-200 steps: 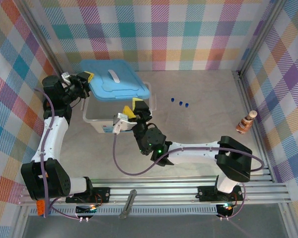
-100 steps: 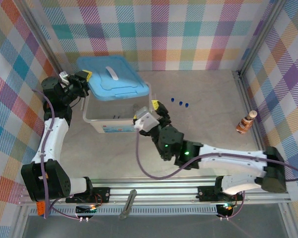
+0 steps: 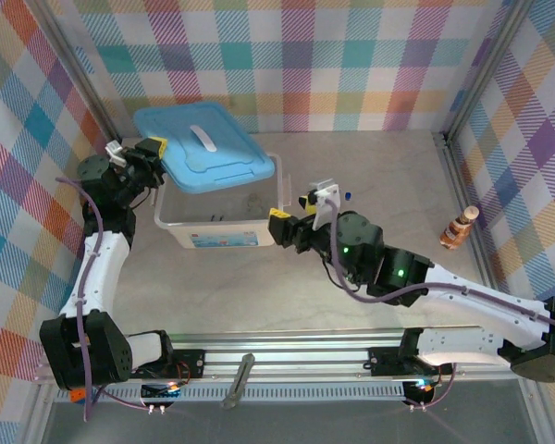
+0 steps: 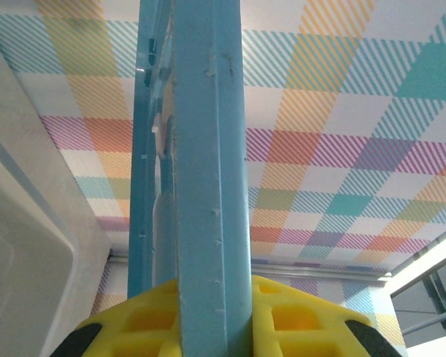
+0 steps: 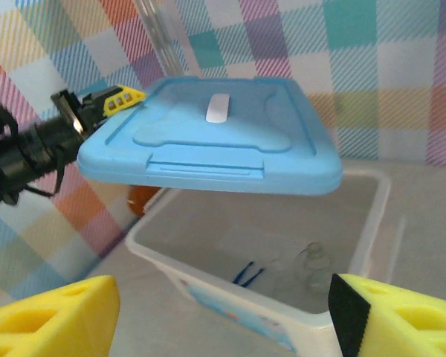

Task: Organize the chemistry lab equipment

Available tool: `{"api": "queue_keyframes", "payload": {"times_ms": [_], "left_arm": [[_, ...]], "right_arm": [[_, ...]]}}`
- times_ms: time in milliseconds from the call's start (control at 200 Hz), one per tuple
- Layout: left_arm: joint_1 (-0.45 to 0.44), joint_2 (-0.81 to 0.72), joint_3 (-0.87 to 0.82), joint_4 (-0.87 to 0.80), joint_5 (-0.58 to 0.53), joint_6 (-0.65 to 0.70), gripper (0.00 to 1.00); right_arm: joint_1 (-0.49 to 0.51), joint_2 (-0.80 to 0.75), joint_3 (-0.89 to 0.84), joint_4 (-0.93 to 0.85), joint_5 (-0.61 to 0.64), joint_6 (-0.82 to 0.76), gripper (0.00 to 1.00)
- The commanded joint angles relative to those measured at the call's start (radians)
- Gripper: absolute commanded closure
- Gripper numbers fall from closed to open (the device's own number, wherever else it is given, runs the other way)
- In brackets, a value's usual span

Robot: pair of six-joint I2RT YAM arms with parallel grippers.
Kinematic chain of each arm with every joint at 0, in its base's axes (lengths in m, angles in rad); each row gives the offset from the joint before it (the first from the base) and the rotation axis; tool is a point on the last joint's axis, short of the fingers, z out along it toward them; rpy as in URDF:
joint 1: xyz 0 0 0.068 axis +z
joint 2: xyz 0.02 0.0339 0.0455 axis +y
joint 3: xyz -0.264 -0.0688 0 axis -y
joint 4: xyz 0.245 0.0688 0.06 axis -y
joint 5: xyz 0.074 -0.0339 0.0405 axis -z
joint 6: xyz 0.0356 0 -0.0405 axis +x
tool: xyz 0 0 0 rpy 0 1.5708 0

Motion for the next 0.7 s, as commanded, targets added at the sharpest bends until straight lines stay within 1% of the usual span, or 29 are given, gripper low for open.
{"api": "queue_keyframes", "payload": {"times_ms": [0, 145, 220, 340, 505, 580, 695], "left_arm": [[0.017, -0.058, -0.028, 0.138, -0.038, 0.016, 1.0], [0.011, -0.083, -0.065, 0.175, -0.067, 0.027, 1.0], [0.003, -0.105, -0.079, 0.174, -0.084, 0.051, 1.0], [-0.014, -0.149, -0.111, 0.168, -0.14, 0.087, 1.0], [-0.042, -0.181, -0.165, 0.196, -0.215, 0.098, 1.0], [-0.051, -0.183, -0.182, 0.211, -0.238, 0.1, 1.0], [-0.068, -0.183, -0.197, 0.236, -0.265, 0.105, 1.0]], "right_arm": [[-0.089, -0.005, -0.051, 0.064, -0.263, 0.326, 0.25], [-0.212, 0.03, -0.114, 0.187, -0.456, 0.501, 0.25], [-0.25, 0.055, -0.144, 0.281, -0.532, 0.58, 0.25], [-0.258, 0.113, -0.14, 0.385, -0.587, 0.658, 0.25], [-0.257, 0.221, -0.113, 0.512, -0.657, 0.778, 0.27], [-0.257, 0.265, -0.104, 0.554, -0.675, 0.816, 0.28], [-0.257, 0.306, -0.102, 0.59, -0.668, 0.857, 0.29]]}}
